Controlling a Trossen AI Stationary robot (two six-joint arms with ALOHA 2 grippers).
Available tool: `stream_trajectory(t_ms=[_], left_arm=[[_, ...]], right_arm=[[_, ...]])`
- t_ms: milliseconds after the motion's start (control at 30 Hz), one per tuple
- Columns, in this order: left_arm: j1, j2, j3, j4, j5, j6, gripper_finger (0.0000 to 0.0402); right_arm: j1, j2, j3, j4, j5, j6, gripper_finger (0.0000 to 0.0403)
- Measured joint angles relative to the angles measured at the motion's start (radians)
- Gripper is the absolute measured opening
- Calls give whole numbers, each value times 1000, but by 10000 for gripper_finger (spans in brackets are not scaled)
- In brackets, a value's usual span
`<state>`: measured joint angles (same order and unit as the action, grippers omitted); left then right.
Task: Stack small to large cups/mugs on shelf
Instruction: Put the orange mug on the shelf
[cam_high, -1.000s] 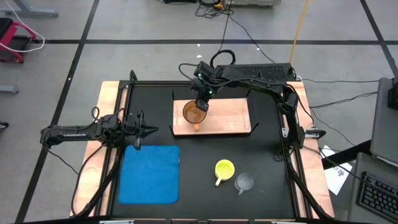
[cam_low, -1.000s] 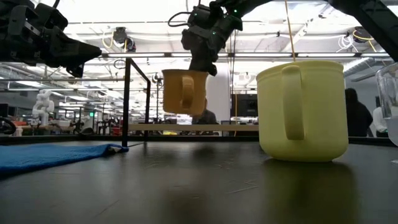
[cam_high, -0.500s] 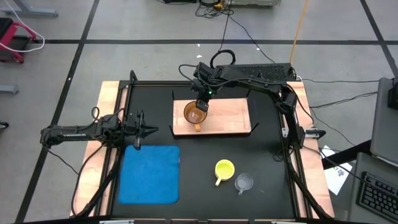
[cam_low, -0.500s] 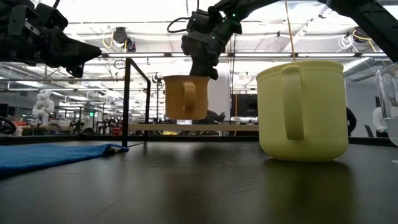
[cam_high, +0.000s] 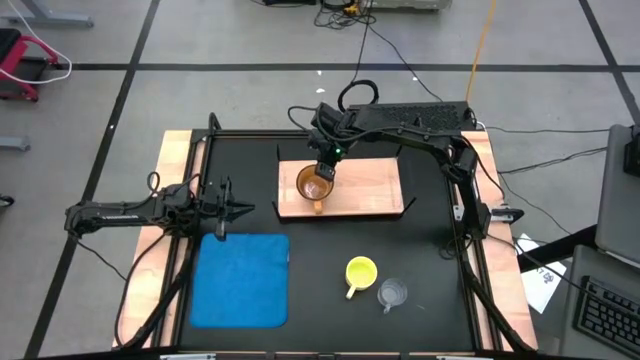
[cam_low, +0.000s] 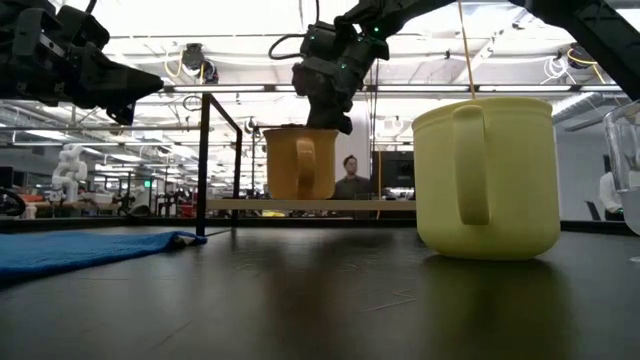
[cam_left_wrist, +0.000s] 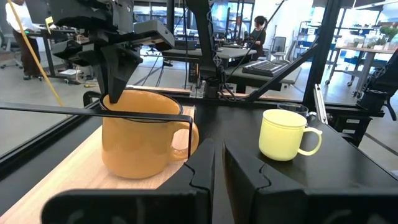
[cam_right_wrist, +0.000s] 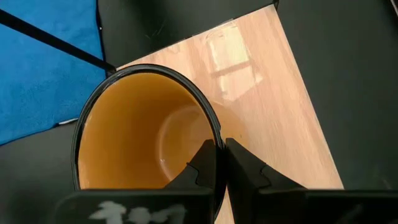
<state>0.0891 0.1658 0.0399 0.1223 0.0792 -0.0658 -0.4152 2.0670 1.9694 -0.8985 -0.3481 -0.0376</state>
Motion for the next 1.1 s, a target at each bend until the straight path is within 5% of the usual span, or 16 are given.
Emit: stream_trajectory(t_ms=[1100], left_arm=[[0, 0, 0, -20, 0, -2, 33]], right_arm=[[-22, -4, -83, 63, -76, 63, 5]])
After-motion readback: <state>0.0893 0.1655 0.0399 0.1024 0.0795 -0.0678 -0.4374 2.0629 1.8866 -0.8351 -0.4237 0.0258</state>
